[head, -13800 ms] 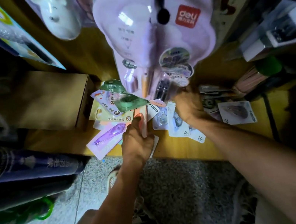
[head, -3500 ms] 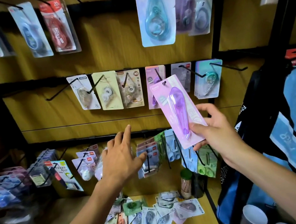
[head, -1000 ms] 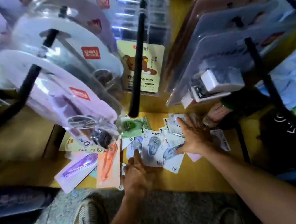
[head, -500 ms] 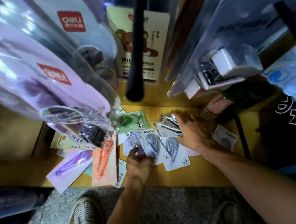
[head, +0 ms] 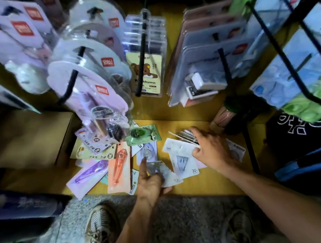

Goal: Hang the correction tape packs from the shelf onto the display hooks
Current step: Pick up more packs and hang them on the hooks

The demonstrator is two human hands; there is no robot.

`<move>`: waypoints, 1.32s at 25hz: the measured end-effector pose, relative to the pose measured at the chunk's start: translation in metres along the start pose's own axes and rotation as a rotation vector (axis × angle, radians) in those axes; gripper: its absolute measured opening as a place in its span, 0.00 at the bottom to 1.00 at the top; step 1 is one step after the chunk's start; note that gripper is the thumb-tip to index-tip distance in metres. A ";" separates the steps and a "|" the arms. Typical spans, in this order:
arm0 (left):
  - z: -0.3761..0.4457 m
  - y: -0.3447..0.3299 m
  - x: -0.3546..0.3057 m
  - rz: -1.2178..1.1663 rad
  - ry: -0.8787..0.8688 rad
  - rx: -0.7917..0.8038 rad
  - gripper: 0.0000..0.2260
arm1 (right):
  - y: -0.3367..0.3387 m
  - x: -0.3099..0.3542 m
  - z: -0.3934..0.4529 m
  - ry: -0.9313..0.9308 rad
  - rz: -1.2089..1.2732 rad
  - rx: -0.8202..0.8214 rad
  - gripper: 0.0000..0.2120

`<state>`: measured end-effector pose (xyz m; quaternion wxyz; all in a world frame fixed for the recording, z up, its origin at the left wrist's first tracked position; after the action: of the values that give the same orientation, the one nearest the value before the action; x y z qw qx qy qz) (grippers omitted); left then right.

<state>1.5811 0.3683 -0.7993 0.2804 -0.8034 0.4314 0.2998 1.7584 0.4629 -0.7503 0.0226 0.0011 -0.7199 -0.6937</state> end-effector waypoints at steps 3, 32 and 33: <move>-0.025 0.007 -0.010 0.054 0.056 -0.010 0.20 | 0.026 0.002 -0.034 -0.052 0.115 -0.073 0.32; -0.280 0.015 -0.142 -0.002 -0.484 0.559 0.17 | 0.267 0.026 -0.214 0.418 0.984 0.021 0.06; -0.288 0.012 -0.148 -0.012 -0.511 0.556 0.17 | 0.278 0.027 -0.219 0.389 0.976 -0.091 0.07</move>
<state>1.5740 0.2358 -0.5035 0.5882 -0.5982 0.4077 0.3605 1.7473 0.2541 -0.4633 0.4762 -0.2065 -0.5885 -0.6199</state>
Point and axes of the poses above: each hand's wrist, its own z-axis towards the middle knuckle, its own y-axis out of the back of the hand, x = y × z, the point moved 4 cm from there along z, towards the middle knuckle, and after that the axes turned 9 degrees about -y, right-handed, at the moved point
